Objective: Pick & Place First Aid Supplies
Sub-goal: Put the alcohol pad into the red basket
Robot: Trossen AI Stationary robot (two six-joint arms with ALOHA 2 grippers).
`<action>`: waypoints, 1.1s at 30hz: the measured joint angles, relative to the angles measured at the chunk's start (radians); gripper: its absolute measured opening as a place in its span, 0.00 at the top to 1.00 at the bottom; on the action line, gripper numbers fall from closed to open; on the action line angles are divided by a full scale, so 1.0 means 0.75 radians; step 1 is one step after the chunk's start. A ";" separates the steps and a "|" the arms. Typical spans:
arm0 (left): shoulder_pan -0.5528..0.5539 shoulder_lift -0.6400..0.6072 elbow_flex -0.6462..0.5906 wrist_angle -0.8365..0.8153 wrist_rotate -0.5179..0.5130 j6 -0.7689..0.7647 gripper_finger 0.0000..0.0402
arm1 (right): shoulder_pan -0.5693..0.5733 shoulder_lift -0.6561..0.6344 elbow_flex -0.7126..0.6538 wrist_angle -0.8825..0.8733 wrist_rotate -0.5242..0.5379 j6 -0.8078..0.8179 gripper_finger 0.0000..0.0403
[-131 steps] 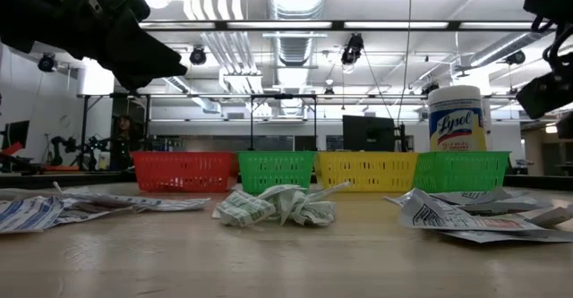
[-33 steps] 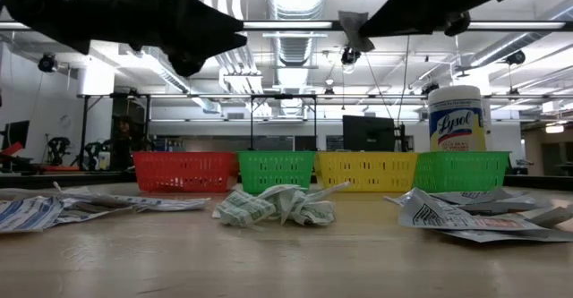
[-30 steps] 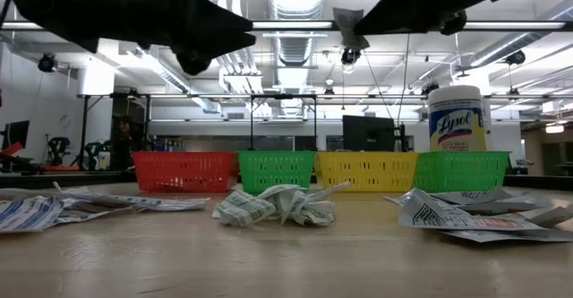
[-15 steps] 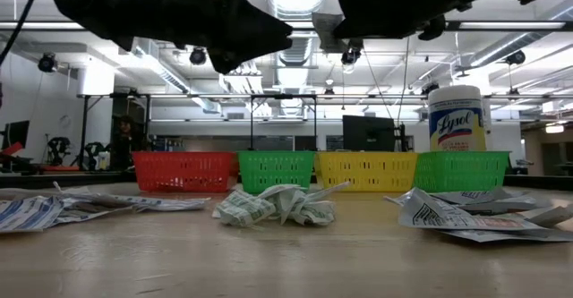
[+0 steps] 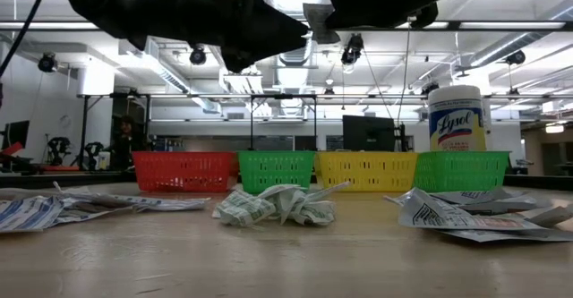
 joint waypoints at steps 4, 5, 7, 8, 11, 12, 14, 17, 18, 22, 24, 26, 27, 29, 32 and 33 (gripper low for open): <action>0.000 -0.002 0.003 0.009 -0.002 0.000 0.69 | 0.001 0.001 -0.001 -0.002 0.000 0.005 0.98; 0.000 -0.002 0.003 0.013 -0.003 0.000 0.69 | 0.001 0.001 -0.001 -0.002 0.000 0.005 0.98; 0.000 -0.003 0.007 0.017 -0.005 0.000 0.69 | 0.001 0.001 -0.001 -0.003 0.000 0.007 0.98; 0.000 -0.003 0.007 0.018 -0.005 -0.002 0.69 | 0.001 0.001 -0.001 -0.003 0.000 0.011 0.98; 0.000 -0.003 0.012 0.017 -0.009 -0.007 0.69 | 0.001 0.001 -0.001 -0.002 -0.001 0.028 0.98; 0.000 -0.003 0.013 0.018 -0.017 -0.007 0.69 | 0.001 0.001 -0.001 -0.003 -0.001 0.030 0.98; 0.000 -0.003 0.013 0.018 -0.032 -0.008 0.69 | 0.001 0.001 -0.001 -0.003 -0.002 0.029 0.98; 0.000 -0.003 0.013 0.018 -0.044 -0.017 0.69 | 0.001 0.001 -0.001 -0.003 -0.002 0.029 0.98; 0.000 -0.003 0.013 0.018 -0.044 -0.030 0.69 | 0.001 0.001 -0.001 -0.003 -0.002 0.029 0.98; 0.000 -0.003 0.013 0.018 -0.046 -0.065 0.69 | 0.000 0.001 -0.002 -0.003 -0.004 0.024 0.98; -0.001 -0.003 0.015 0.017 -0.055 -0.070 0.69 | -0.002 0.001 -0.002 -0.003 -0.004 0.024 0.98; -0.001 -0.003 0.026 0.017 -0.056 -0.071 0.69 | -0.006 0.001 -0.002 -0.003 -0.005 0.033 0.98; -0.001 -0.003 0.033 0.017 -0.056 -0.071 0.69 | -0.008 0.001 -0.002 -0.002 -0.006 0.039 0.98; -0.001 0.001 0.045 0.018 -0.056 -0.071 0.69 | -0.011 0.001 -0.002 -0.002 -0.007 0.041 0.98; 0.000 0.024 0.070 0.016 -0.056 -0.070 0.69 | -0.014 0.001 -0.002 -0.001 -0.009 0.042 0.98; 0.000 0.034 0.080 0.013 -0.056 -0.070 0.69 | -0.014 0.001 -0.002 -0.001 -0.009 0.043 0.98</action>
